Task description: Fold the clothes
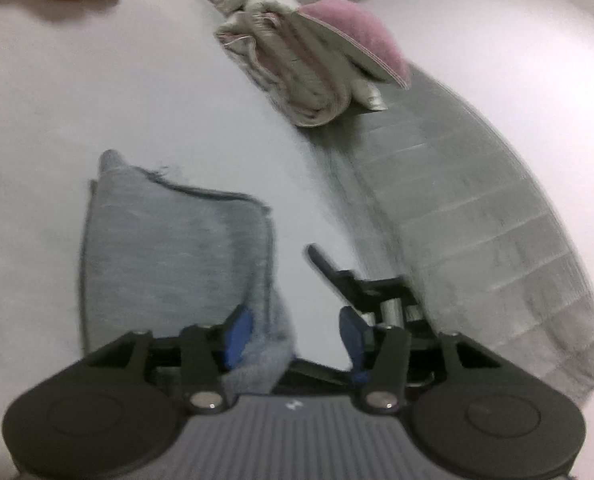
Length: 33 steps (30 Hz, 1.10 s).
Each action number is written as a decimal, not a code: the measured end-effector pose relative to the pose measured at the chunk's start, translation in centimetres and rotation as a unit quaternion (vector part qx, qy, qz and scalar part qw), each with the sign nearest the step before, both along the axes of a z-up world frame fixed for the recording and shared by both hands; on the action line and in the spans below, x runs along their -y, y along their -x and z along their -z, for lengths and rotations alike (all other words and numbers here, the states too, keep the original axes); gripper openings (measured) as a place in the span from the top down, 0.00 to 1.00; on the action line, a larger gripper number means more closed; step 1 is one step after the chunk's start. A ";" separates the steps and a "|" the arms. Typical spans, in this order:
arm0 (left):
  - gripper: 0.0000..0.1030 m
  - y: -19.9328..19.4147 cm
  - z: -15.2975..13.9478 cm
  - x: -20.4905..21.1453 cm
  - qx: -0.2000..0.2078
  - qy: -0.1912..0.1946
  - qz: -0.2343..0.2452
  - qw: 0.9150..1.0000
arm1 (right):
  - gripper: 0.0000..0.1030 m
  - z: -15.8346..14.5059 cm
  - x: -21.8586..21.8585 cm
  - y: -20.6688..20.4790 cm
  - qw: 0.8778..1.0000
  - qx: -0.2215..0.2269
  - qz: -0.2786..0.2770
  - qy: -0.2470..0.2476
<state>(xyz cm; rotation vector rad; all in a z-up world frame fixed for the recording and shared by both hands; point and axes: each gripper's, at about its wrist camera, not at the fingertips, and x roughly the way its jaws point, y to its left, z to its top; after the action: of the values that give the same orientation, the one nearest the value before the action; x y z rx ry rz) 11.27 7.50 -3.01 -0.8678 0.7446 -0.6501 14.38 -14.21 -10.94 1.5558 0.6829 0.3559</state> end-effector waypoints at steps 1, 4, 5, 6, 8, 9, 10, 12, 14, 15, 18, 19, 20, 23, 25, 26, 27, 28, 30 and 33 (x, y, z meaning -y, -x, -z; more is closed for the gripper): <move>0.48 0.1 -0.1 -0.4 0.002 0.013 0.000 1.000 | 0.39 -0.1 0.0 0.0 1.000 0.000 0.000 0.002; 0.49 0.6 -0.4 -1.5 0.003 0.036 -0.007 0.999 | 0.39 -0.7 -0.7 0.0 1.000 0.000 -0.004 0.013; 0.51 0.8 -0.4 -1.8 0.001 0.036 -0.012 0.999 | 0.39 -0.8 -0.8 0.0 1.000 0.000 -0.005 0.018; 0.51 0.9 -0.3 -2.2 0.000 0.030 -0.015 0.999 | 0.39 -0.9 -0.8 0.1 1.000 0.000 -0.006 0.023; 0.58 1.4 0.0 -2.4 -0.002 0.018 -0.014 1.000 | 0.39 -1.1 -1.1 -0.2 0.999 0.000 -0.007 0.039; 0.59 1.5 0.1 -2.2 -0.001 0.015 -0.007 1.000 | 0.38 -1.3 -1.2 -0.4 0.999 0.000 -0.008 0.047; 0.59 1.6 0.2 -1.9 0.001 0.012 -0.001 1.000 | 0.38 -1.5 -1.4 -0.7 0.998 0.001 -0.008 0.060; 0.59 1.8 0.3 -1.3 0.004 0.006 0.014 1.000 | 0.38 -1.9 -1.9 -1.1 0.996 0.000 -0.010 0.088; 0.59 1.8 0.3 0.0 0.015 0.023 0.055 0.998 | 0.38 -2.3 -2.2 -1.4 0.993 -0.001 -0.016 0.113; 0.59 2.0 0.2 1.1 0.021 0.028 0.090 0.995 | 0.38 -2.3 -2.4 -1.8 0.992 -0.001 -0.022 0.127; 0.56 2.8 -0.7 4.4 0.042 0.009 0.185 0.982 | 0.37 -2.5 -2.4 -2.0 0.987 -0.002 -0.037 0.154; 0.54 3.0 -1.0 4.3 0.048 0.005 0.187 0.981 | 0.37 -2.5 -2.4 -2.1 0.986 -0.003 -0.041 0.161; 0.52 3.2 -1.3 4.3 0.054 0.002 0.190 0.980 | 0.37 -2.5 -2.4 -2.1 0.985 -0.004 -0.045 0.167; 0.50 3.8 -2.3 4.3 0.072 -0.009 0.199 0.977 | 0.37 -2.5 -2.4 -2.2 0.981 -0.006 -0.056 0.187; 0.47 3.9 -2.9 3.7 0.083 -0.016 0.187 0.979 | 0.37 -2.6 -2.4 -2.4 0.978 -0.004 -0.062 0.198; 0.46 3.9 -3.2 3.1 0.088 -0.019 0.175 0.981 | 0.37 -2.8 -2.4 -2.5 0.978 -0.001 -0.063 0.201; 0.46 3.7 -3.4 2.3 0.089 -0.022 0.158 0.983 | 0.36 -2.9 -2.4 -2.6 0.977 0.001 -0.065 0.204; 0.45 3.9 -3.4 1.3 0.090 -0.024 0.143 0.985 | 0.36 -2.9 -2.4 -2.7 0.976 0.003 -0.067 0.205; 0.43 3.7 -3.6 -0.3 0.094 -0.034 0.096 0.990 | 0.36 -2.9 -2.3 -2.9 0.977 0.004 -0.070 0.203; 0.40 3.3 -3.2 -1.0 0.098 -0.074 0.046 0.991 | 0.36 -2.9 -2.4 -3.0 0.976 -0.001 -0.077 0.202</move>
<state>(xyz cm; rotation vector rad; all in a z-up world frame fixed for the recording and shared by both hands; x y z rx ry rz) 7.97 8.51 0.16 -0.6272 0.6492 -0.7408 17.42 -11.78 -8.05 1.1214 0.8243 0.3077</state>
